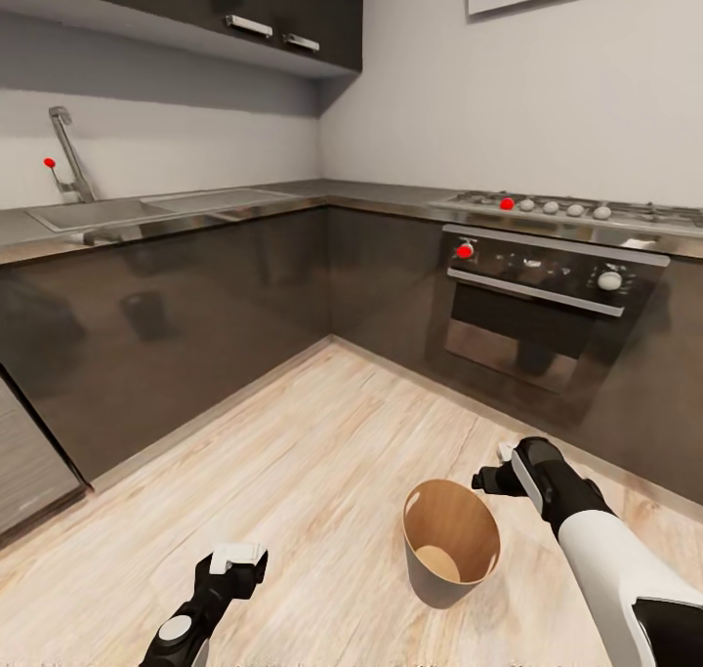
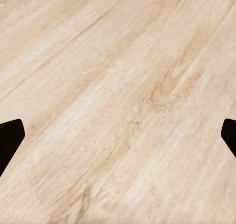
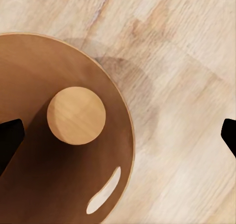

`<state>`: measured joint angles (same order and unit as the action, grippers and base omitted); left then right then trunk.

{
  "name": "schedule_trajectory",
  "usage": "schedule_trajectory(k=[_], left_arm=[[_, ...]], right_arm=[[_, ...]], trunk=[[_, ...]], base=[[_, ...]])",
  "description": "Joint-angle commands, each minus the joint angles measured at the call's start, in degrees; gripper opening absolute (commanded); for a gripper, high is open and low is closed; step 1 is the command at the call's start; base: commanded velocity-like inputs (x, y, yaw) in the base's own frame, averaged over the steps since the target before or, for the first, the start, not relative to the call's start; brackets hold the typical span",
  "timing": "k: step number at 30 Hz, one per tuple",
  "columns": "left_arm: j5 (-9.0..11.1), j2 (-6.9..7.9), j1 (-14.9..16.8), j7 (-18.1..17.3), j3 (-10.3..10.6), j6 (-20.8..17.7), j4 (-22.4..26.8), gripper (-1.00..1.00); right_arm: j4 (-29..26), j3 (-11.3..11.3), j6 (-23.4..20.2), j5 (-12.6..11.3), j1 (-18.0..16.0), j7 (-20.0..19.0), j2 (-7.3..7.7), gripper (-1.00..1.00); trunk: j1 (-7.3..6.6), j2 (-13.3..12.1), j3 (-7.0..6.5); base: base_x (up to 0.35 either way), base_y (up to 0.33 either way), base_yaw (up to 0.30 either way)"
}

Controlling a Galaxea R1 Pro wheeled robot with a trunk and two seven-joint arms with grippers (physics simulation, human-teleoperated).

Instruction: Put the three can of soda from the living room inside the tash can in the kitchen.

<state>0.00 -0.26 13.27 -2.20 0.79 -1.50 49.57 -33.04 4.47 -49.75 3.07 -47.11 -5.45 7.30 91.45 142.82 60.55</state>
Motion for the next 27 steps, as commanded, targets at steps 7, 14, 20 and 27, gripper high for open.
schedule_trajectory(k=[7, 14, 20, 27], left_arm=[[0.0, 0.0, 0.0, 0.0, 0.0, 0.0, 0.0, 1.0], [0.0, 0.0, 0.0, 0.0, 0.0, 0.0, 0.0, 1.0], [0.0, 0.0, 0.0, 0.0, 0.0, 0.0, 0.0, 1.0], [0.0, 0.0, 0.0, 0.0, 0.0, 0.0, 0.0, 1.0]], right_arm=[[0.0, -0.1, 0.0, 0.0, 0.0, 0.0, -0.13, 1.0], [0.0, -0.1, 0.0, 0.0, 0.0, 0.0, -0.17, 1.0], [0.0, -0.1, 0.0, 0.0, 0.0, -0.1, -0.18, 1.0], [0.0, -0.1, 0.0, 0.0, 0.0, -0.1, -0.18, 1.0]], trunk=[[0.38, 0.5, 1.51], [0.56, 0.6, 3.06], [0.71, 0.7, 4.39], [0.9, 0.8, 5.94]], base=[[0.0, 0.0, 0.0], [0.0, 0.0, 0.0], [0.0, 0.0, 0.0], [0.0, 0.0, 0.0]])
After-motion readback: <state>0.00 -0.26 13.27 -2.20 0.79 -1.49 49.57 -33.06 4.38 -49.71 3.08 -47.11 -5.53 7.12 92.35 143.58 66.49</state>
